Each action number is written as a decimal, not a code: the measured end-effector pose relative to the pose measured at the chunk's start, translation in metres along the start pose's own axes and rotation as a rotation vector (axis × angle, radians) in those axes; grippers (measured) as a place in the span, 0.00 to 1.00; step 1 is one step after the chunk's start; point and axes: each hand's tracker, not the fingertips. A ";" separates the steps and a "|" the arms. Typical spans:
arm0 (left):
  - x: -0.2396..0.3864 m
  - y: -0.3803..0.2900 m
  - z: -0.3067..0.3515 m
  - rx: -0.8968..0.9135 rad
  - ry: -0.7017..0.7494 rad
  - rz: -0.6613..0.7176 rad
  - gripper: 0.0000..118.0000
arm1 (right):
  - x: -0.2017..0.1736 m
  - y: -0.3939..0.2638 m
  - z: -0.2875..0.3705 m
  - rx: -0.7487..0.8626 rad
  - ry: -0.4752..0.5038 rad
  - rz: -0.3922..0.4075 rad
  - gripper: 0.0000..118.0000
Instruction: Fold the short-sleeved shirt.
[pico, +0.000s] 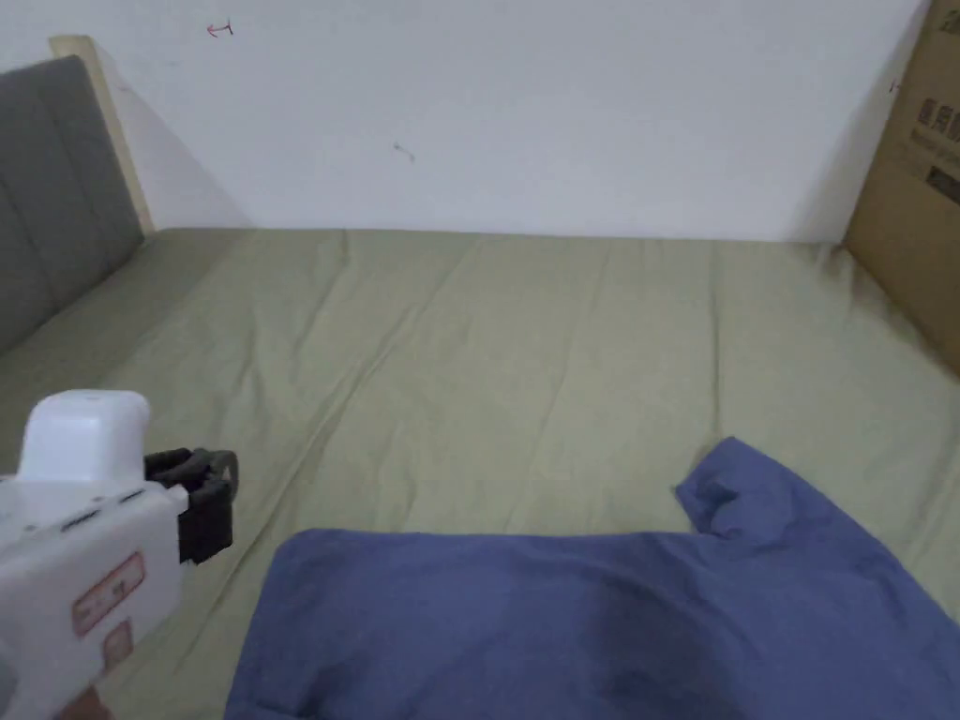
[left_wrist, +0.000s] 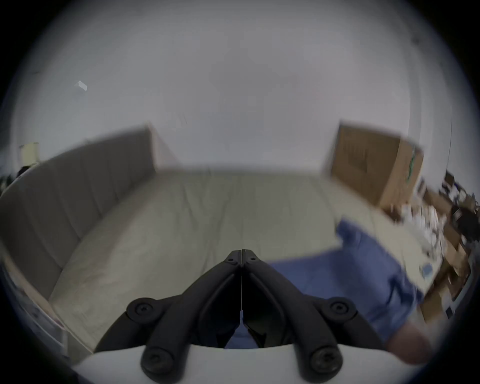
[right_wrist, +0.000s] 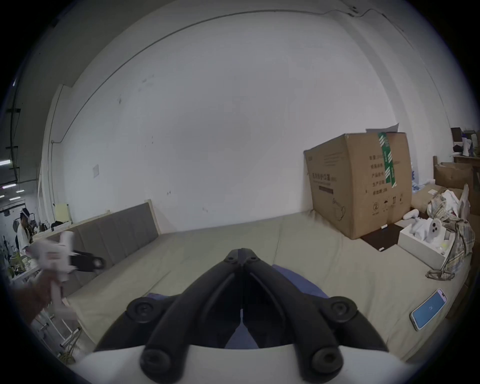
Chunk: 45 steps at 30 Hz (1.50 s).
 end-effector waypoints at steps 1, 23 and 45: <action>-0.014 0.006 -0.036 -0.124 -0.041 -0.019 0.00 | 0.001 -0.001 -0.007 -0.027 0.001 -0.006 0.00; 0.004 -0.054 -0.172 -0.231 -0.058 -0.067 0.04 | 0.131 -0.028 -0.187 -0.544 -0.081 -0.087 0.00; -0.028 -0.051 -0.148 -0.216 -0.082 0.047 0.04 | 0.170 -0.106 -0.409 -1.074 -0.254 0.098 0.52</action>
